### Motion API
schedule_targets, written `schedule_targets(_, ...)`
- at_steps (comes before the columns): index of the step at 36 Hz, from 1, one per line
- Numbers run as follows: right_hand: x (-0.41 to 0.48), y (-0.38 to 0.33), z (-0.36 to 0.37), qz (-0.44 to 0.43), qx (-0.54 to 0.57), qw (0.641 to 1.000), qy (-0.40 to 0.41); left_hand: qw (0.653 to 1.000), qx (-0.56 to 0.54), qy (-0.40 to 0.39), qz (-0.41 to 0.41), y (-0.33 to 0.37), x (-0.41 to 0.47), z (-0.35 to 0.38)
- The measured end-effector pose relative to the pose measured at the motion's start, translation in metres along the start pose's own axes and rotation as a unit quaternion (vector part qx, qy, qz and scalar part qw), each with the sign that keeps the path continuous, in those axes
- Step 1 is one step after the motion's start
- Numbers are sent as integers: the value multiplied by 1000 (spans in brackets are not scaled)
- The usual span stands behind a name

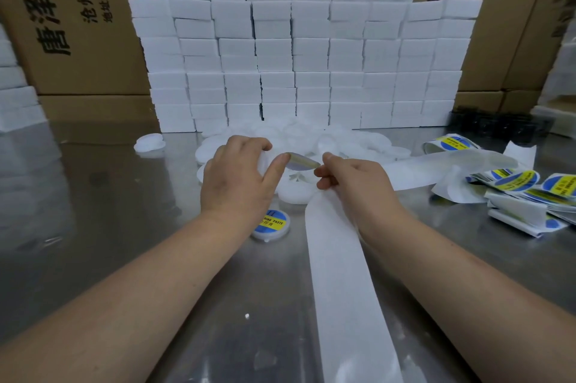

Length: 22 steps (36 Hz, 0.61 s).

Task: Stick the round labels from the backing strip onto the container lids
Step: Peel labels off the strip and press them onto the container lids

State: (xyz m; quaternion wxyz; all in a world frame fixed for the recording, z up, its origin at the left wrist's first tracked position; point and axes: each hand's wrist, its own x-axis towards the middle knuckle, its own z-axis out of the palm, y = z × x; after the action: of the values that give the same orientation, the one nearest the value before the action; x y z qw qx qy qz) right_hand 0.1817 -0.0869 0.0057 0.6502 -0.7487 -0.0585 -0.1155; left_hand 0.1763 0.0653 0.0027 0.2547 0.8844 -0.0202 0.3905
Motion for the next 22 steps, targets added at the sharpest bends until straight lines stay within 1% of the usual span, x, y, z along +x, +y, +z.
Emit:
schedule_targets(5, 0, 0, -2, 13, 19, 1000, 6, 1000, 2, 7, 17, -1, 0, 1)
schedule_targets(13, 3, 1, -1, 11, 13, 1000, 18, 999, 8, 14, 35, -5, 2, 4)
schedule_targets(19, 4, 2, -2, 13, 20, 999, 24, 1000, 25, -8, 2, -6, 4, 10)
schedule_targets(22, 3, 3, -2, 7, 16, 1000, 18, 999, -2, -17, -29, -5, 5, 9)
